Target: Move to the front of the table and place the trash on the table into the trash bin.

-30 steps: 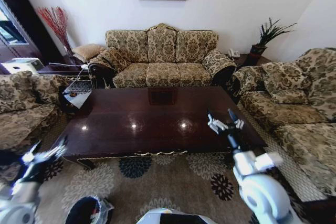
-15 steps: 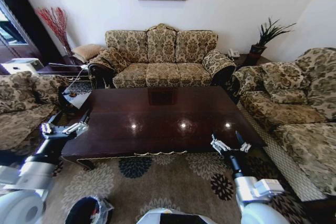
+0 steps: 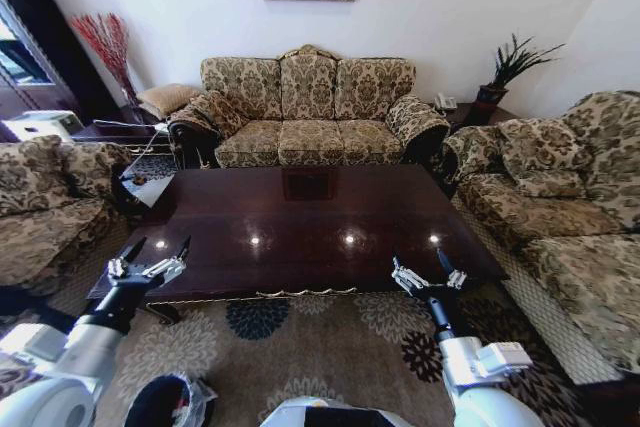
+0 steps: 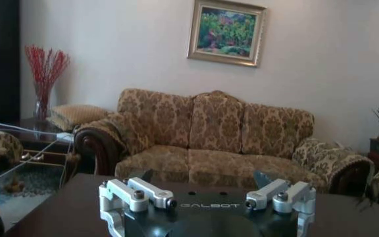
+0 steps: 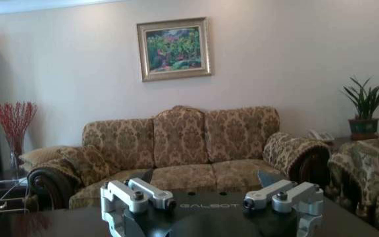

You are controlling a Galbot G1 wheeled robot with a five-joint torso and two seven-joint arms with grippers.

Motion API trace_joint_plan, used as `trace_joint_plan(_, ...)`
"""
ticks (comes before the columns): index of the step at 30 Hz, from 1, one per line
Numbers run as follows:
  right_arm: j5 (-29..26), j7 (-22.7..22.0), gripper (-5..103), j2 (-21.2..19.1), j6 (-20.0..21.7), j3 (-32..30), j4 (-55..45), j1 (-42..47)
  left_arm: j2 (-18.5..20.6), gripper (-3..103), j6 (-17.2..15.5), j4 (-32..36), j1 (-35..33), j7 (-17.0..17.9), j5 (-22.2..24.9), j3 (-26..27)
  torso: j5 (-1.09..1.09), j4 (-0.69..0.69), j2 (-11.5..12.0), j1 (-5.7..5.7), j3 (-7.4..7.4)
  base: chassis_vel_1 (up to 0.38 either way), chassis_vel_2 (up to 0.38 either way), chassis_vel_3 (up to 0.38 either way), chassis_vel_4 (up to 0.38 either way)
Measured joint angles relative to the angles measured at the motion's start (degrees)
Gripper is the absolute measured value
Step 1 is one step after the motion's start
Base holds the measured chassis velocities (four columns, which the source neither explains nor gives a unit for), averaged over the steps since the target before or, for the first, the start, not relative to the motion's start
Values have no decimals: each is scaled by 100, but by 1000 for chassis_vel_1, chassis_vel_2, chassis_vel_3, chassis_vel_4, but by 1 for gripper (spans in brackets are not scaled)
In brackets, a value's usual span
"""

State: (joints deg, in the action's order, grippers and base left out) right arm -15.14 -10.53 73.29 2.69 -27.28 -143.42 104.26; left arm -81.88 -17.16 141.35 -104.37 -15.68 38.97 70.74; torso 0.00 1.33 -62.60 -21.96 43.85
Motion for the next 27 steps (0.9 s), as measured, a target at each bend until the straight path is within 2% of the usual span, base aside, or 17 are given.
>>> trace_joint_plan(27,-7,10,100,-7,-11,-5,16,-13,-3,100,16,-25,5,0,2,-3,0,-1,0,0,0,0,0,0,0)
